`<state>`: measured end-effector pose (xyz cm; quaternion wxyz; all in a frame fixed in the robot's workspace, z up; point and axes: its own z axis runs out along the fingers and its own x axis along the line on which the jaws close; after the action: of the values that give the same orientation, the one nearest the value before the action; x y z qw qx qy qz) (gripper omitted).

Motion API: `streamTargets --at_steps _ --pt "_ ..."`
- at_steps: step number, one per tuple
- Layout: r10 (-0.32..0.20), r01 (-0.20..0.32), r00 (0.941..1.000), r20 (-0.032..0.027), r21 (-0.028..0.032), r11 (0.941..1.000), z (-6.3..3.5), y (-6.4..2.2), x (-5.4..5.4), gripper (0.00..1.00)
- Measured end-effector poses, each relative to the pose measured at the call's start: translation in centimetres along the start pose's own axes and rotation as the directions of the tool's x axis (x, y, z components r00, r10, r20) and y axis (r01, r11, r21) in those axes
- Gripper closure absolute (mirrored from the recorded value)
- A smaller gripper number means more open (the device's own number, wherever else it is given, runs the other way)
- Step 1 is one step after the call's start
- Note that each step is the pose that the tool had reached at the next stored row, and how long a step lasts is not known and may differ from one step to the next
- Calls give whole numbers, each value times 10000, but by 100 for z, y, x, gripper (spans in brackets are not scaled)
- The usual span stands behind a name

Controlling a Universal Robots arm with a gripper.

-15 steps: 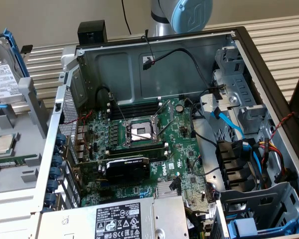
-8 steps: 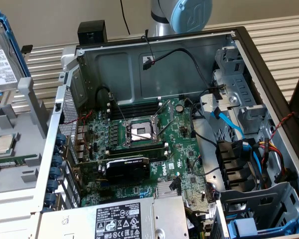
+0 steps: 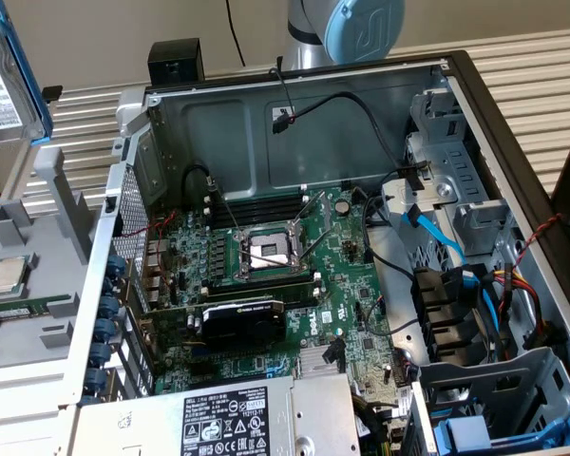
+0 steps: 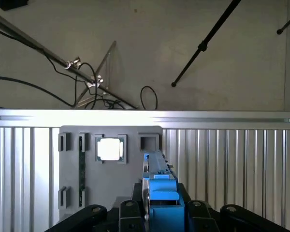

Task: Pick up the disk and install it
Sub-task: 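Pick up the disk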

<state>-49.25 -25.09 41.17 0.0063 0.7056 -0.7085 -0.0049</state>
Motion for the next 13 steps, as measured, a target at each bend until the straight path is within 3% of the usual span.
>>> streamTargets --at_steps 6,13 --pt "-31 31 10000 79 0 10000 -245 -57 1 63" --pt "-41 41 9995 310 -1 10000 -509 -174 1 63"
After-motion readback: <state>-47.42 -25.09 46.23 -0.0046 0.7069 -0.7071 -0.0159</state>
